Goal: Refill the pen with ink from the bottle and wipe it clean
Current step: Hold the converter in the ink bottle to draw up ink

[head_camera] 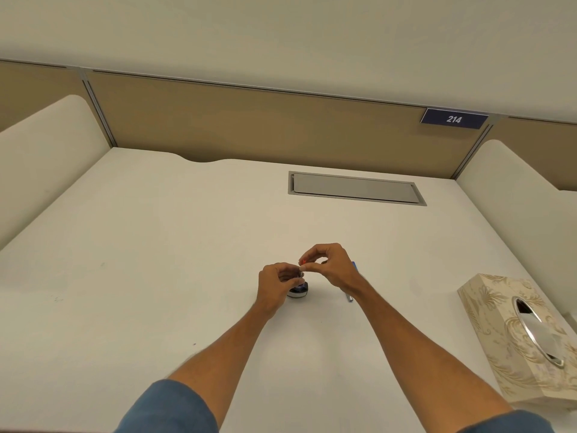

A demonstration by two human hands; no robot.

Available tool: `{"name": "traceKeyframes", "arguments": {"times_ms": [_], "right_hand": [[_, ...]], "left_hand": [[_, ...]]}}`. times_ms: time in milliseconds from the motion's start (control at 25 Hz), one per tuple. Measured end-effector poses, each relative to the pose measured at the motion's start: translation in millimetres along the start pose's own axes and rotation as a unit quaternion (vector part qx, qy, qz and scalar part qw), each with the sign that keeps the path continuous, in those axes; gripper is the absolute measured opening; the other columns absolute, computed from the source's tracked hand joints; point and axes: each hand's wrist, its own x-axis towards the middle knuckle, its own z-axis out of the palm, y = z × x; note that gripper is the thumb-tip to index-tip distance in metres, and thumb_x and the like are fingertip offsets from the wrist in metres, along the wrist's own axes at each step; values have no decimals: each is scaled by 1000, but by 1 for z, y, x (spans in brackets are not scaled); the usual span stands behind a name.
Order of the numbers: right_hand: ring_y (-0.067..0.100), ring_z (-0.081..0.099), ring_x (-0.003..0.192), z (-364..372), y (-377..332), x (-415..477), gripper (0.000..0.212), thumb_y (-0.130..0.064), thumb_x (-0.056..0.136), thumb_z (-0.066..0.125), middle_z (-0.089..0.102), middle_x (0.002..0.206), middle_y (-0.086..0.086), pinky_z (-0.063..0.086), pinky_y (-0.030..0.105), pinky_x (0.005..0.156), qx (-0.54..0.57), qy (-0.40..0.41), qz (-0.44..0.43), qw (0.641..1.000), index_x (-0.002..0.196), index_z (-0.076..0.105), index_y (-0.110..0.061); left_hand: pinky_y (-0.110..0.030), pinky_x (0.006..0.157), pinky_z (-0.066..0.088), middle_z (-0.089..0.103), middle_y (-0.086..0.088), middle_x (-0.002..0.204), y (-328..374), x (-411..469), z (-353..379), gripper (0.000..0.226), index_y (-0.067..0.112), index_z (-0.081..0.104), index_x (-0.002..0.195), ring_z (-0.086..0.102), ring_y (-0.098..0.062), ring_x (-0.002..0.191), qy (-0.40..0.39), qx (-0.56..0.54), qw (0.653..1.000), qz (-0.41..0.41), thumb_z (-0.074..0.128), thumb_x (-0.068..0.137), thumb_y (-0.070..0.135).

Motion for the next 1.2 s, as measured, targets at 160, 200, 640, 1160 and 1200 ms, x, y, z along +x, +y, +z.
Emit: {"name": "traceKeyframes", "arguments": {"times_ms": [160, 200, 640, 1160, 1200], "right_hand": [[18, 69, 79, 1, 0, -1, 9, -10, 76, 79, 75, 84, 7, 52, 24, 74, 4, 3, -1, 1000, 82, 73, -13], [15, 68, 80, 0, 0, -1, 10, -11, 76, 78, 75, 86, 5, 53, 24, 75, 6, 1, 1, 1000, 85, 74, -13], [14, 66, 77, 0, -1, -1, 10, -11, 76, 79, 74, 86, 7, 49, 21, 71, -3, 9, 0, 1000, 84, 73, -12], [11, 64, 71, -1, -3, -1, 17, -10, 73, 80, 72, 79, 3, 48, 20, 67, -9, 7, -8, 1000, 75, 69, -21], [11, 64, 72, -1, -2, -1, 16, -10, 73, 81, 72, 80, 3, 48, 21, 68, -6, 4, -5, 1000, 76, 69, -21]], "left_hand": [[-36, 80, 60, 76, -15, 85, 0, 0, 0, 22, 0, 74, 92, 74, -26, 80, 2, 5, 1000, -2, 76, 71, -5], [-37, 80, 60, 75, -15, 85, 0, 0, 0, 22, 0, 74, 92, 74, -26, 80, 1, 6, 1000, -2, 76, 71, -5], [-39, 82, 60, 75, -15, 85, 1, -1, 0, 22, 1, 74, 92, 74, -26, 80, 0, 4, 1000, -8, 76, 71, -5], [-38, 81, 60, 76, -14, 84, 1, -1, 0, 21, 2, 74, 90, 74, -25, 79, 1, 4, 1000, -7, 76, 71, -5], [-38, 81, 60, 76, -14, 84, 0, 0, 0, 21, 2, 74, 91, 74, -25, 79, 0, 5, 1000, -7, 76, 71, -5]]}}
